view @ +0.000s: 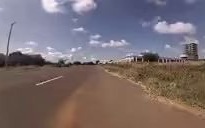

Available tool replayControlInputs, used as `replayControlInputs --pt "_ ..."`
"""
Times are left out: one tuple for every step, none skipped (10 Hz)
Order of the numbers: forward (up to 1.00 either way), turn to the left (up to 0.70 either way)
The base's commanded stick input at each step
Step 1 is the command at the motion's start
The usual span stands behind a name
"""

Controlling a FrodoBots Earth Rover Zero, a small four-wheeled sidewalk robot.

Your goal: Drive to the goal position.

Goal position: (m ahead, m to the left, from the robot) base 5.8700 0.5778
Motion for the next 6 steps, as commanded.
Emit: replayControlInputs --pt "1.0 0.03" --pt "1.0 0.03" --pt "1.0 0.03" --pt "1.0 0.03" --pt "1.0 0.03" --pt "1.0 0.03"
